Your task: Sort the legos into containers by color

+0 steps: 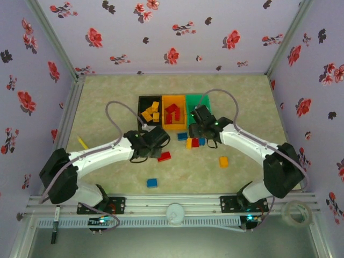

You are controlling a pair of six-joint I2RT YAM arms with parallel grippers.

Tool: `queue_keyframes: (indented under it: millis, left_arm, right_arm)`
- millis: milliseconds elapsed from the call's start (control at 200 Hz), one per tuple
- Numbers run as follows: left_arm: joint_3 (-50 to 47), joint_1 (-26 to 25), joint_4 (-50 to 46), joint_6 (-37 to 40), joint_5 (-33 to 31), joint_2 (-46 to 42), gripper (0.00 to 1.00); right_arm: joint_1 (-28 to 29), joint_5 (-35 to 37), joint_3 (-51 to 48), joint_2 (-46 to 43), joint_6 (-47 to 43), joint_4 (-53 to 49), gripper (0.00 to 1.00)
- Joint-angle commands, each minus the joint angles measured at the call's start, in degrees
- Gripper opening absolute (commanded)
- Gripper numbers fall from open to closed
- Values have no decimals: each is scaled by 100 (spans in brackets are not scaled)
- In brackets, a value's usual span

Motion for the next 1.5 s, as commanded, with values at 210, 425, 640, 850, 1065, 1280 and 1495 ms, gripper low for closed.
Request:
queue_keyframes:
  millis: [210,425,640,850,1065,1280,1495]
  left_arm:
    - [2246,163,-170,1197,-311,1387,31]
    - [4020,295,-254,1813,-235,2574,31]
    - [5698,465,-286,2287,0,3981,31]
    - [7646,709,-687,2314,354,5364,31]
    - [8305,898,-794,2363,895,5822,36]
    - [7666,900,-593,2515,915,5285,74]
    - [6168,903,-213,2413,591,3960,75]
  right_arm:
    - [-155,391,-482,-899,136,-309,62]
    - [-337,438,-923,-1625,223,-504,63]
    - [-374,469,-1184,-2115,316,-697,64]
    - [-379,427,-1326,-2303,374,-809,64]
    - [-383,440,-1391,-2423,361,-847,64]
    - [-392,417,-1410,-2307,363,-712,65]
    - [-392,291,-1390,-1956,374,-476,65]
